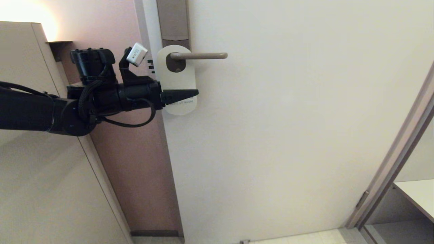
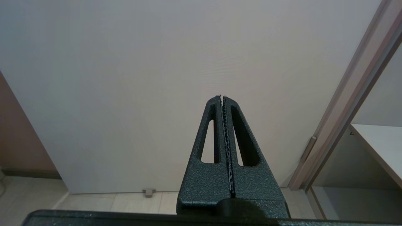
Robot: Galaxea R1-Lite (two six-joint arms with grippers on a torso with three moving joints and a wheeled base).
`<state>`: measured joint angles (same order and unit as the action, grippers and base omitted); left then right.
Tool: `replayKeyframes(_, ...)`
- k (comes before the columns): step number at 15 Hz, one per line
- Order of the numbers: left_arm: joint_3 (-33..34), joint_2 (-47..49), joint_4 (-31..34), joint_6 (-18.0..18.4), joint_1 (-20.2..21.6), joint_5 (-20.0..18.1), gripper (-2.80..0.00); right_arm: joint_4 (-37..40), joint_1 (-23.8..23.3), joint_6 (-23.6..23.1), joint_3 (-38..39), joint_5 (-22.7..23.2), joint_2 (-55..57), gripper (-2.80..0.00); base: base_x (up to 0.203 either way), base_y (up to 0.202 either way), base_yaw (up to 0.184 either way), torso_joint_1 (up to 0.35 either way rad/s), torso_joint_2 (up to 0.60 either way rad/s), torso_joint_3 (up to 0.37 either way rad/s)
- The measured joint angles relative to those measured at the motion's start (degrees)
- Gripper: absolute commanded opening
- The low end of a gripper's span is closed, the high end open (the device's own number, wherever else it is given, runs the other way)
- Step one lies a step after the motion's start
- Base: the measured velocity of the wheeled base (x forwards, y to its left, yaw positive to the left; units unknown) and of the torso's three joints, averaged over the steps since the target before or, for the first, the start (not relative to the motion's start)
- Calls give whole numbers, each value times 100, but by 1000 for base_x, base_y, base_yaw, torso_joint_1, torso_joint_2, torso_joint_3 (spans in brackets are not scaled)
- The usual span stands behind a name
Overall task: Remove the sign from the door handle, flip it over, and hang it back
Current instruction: Take down the sign
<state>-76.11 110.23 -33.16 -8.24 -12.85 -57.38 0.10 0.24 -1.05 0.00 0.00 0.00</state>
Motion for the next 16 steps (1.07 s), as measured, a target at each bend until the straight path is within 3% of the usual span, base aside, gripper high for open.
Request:
replayKeyframes(14, 34, -24, -165, 45, -93, 24, 0, 0, 0, -2, 0, 0, 0, -280, 0, 0, 0, 0, 0, 0)
replayKeyframes(15, 34, -12, -194, 47, -93, 27, -280, 0, 0, 0, 0, 0, 0, -280, 0, 0, 0, 0, 0, 0)
replayKeyframes(16, 37, -4, -201, 33, -90, 28, -280, 0, 0, 0, 0, 0, 0, -280, 0, 0, 0, 0, 0, 0)
